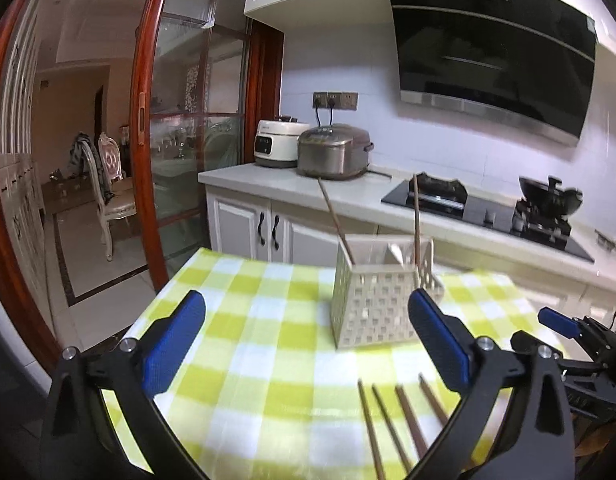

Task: Organize utensils
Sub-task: 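Open the right gripper to drop the chopstick into the caddy, then move the right gripper back down to the row of brown chopsticks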

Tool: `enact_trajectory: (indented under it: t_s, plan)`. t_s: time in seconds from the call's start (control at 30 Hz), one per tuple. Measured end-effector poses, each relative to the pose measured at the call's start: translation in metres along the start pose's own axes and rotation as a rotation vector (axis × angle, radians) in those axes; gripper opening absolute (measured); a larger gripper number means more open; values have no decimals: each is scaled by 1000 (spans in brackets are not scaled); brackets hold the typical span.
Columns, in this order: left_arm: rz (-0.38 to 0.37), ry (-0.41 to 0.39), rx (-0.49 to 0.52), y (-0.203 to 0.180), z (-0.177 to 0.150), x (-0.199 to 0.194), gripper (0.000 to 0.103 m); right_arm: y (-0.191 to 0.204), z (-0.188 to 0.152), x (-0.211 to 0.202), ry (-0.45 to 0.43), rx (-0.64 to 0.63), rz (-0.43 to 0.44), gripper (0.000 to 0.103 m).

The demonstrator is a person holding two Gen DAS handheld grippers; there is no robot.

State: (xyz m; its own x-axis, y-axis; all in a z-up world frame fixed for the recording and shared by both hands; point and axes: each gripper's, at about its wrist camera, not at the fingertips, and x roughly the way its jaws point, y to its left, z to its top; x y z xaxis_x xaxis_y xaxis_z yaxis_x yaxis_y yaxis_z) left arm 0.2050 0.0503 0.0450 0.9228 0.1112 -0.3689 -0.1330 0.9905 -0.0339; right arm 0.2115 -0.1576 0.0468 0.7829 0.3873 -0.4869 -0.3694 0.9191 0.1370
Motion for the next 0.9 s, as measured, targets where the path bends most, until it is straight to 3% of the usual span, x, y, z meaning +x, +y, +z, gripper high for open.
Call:
enact_trajectory:
  t_s: [0.13,0.47,0.63,0.9]
  plan:
    - [-1,36,46,-8,-28,-11,98,-3,-27,-7,41,45,-24,85]
    - [-43,94,54,-19,-69,-9,98,-12,-43,-15,34,73,-108,85]
    - [-46,112,42,-18,-79,-4,98,-10,-46,-16,14,67,-102,85]
    - [-43,146,40,-15,-92,6,98,-9,-49,1,65,92,-64,85]
